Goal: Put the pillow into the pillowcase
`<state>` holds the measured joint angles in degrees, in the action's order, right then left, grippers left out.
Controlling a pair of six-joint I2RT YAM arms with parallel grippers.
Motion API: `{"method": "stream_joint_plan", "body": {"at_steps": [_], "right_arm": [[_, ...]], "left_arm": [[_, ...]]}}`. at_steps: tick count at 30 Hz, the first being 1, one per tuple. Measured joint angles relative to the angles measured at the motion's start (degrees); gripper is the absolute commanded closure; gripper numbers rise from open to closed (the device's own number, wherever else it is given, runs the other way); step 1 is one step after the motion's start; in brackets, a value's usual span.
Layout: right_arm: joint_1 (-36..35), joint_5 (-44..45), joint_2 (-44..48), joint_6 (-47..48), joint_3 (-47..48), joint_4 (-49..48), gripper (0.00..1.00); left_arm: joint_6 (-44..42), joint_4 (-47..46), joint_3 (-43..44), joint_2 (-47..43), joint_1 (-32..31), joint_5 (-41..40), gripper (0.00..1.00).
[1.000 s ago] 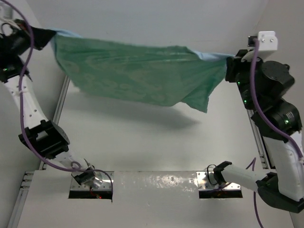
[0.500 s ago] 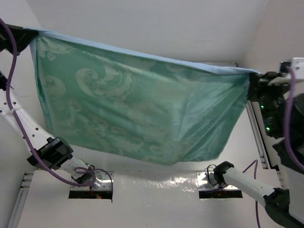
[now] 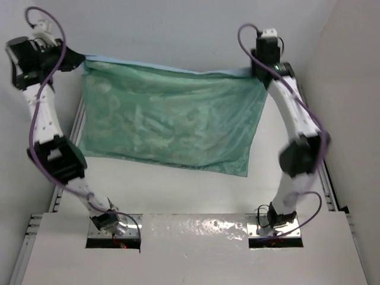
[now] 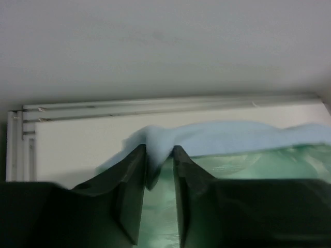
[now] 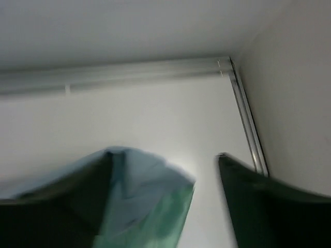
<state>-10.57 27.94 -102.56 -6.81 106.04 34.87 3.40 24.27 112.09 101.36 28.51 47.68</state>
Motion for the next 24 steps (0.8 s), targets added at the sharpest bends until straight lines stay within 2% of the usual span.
{"method": "stream_joint_plan", "body": {"at_steps": [1, 2, 3, 4, 5, 7, 8, 9, 11, 12, 14, 16, 24], "right_arm": [[0.9, 0.6, -9.4, -0.2, 10.7, 0.0, 0.01], [1.7, 0.9, -19.0, -0.9, 21.2, -1.3, 0.01], [2.3, 1.6, -28.6, -2.5, 32.3, -2.0, 0.01], [2.8, 2.2, -35.7, -4.0, 38.6, -4.4, 0.01], [3.0, 2.1, -38.0, -5.4, 36.8, -7.0, 0.01], [3.7, 1.4, -33.8, -8.0, 18.4, -13.9, 0.01], [3.8, 1.4, -30.8, -8.7, 10.3, -13.7, 0.01], [3.9, 1.3, -29.0, -9.2, 6.2, -11.6, 0.01], [3.9, 0.4, -28.3, -9.3, 7.4, -8.0, 0.01], [3.6, -0.3, -28.3, -9.0, 11.6, -6.3, 0.01], [2.8, -1.4, -26.5, -7.0, 15.7, -6.9, 0.01], [1.5, -1.6, -21.6, -5.9, 15.0, -7.7, 0.01], [-2.4, -7.2, 4.5, -6.7, -10.3, -8.9, 0.01]], "left_arm": [[0.3, -0.6, 3.7, 6.1, -1.4, -4.2, 0.26], [0.6, -0.8, 9.6, 13.3, -2.3, -8.4, 0.16], [1.2, -3.1, 16.4, 21.0, -2.8, -13.3, 0.13], [0.8, -5.6, 19.0, 26.2, -3.1, -18.0, 0.09], [0.3, -6.0, 18.6, 29.9, -3.1, -22.1, 0.06], [-1.0, -3.0, 17.4, 34.2, -2.9, -26.9, 0.03], [-1.7, -1.2, 17.3, 35.8, -2.8, -28.6, 0.03], [-2.2, 0.0, 17.3, 36.7, -2.6, -29.8, 0.03], [-2.8, 1.2, 17.3, 37.0, -2.5, -31.6, 0.02], [-3.0, 0.9, 17.7, 36.6, -2.5, -32.1, 0.01], [-3.2, 0.2, 17.8, 35.6, -2.6, -32.1, 0.01], [-3.5, -0.4, 17.1, 33.9, -2.7, -31.7, 0.01], [-10.6, 0.4, -1.6, 14.4, -2.8, -29.9, 0.0]]}}
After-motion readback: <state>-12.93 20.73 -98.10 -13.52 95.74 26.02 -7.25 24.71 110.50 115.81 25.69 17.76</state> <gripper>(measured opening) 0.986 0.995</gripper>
